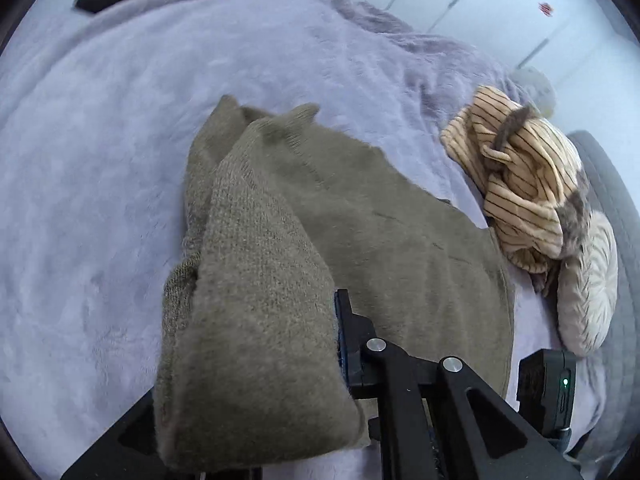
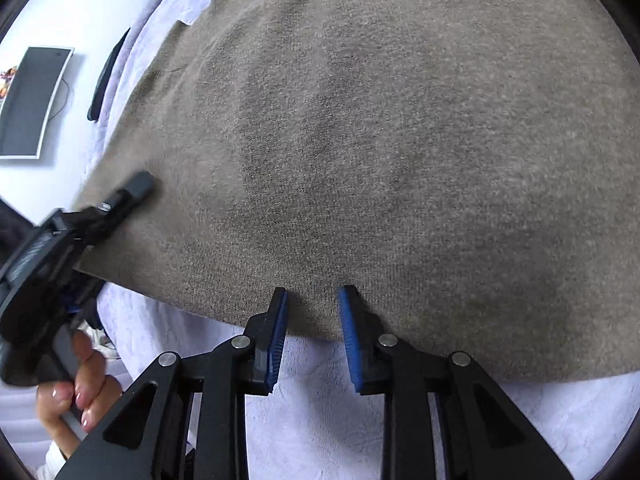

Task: Fold small clothes
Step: 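Lift the held side with both grippers, fold it over the sweater middle, release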

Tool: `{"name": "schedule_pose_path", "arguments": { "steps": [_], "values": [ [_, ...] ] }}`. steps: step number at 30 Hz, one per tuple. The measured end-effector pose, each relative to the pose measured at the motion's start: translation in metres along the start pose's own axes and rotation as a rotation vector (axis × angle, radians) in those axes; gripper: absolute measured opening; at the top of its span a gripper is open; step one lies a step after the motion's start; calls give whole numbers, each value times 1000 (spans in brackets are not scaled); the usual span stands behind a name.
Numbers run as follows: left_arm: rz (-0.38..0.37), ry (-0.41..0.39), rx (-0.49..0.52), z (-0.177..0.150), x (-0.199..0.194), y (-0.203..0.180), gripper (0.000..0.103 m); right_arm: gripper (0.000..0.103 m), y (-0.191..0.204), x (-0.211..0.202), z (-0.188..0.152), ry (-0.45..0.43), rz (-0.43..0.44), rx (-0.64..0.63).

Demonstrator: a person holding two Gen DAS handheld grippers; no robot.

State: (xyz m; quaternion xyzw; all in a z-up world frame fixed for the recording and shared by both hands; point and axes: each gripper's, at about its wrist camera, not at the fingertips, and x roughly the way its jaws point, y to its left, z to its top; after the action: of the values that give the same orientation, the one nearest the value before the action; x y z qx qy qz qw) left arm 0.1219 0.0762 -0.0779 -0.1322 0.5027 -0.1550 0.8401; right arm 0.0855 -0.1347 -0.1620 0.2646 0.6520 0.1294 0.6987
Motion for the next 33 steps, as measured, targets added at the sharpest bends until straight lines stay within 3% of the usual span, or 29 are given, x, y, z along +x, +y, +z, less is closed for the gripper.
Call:
{"name": "schedule_pose_path", "arguments": {
  "steps": [6,10,11,12,14,19,21,24,28,32,33],
  "values": [
    [33,-57,333,2,-8,-73,14,28,-22,-44,1,-62,71,8],
    [38,-39,413,-2,2,-86,14,34,-48,-89,22,-104,136,19],
    [42,-36,426,-2,4,-87,14,39,-51,-99,34,-100,156,9],
    [44,-36,430,-3,5,-87,14,56,-51,-106,45,-96,175,-3],
    [44,-35,435,-3,6,-87,14,79,-42,-114,77,-63,247,-43],
    [48,-35,440,-4,7,-87,14,84,22,-92,152,59,404,-145],
    [42,-35,436,-4,8,-87,14,89,65,-70,177,130,369,-224],
    [34,-35,441,-4,8,-86,14,101,105,-51,187,207,270,-359],
    [29,-34,461,-5,7,-84,14,101,144,-28,187,307,123,-507],
    [22,-31,466,-5,6,-84,14,101,161,6,188,373,-22,-540],
    [21,-29,468,-4,6,-84,14,93,161,13,188,382,-64,-544]
  ]
}}
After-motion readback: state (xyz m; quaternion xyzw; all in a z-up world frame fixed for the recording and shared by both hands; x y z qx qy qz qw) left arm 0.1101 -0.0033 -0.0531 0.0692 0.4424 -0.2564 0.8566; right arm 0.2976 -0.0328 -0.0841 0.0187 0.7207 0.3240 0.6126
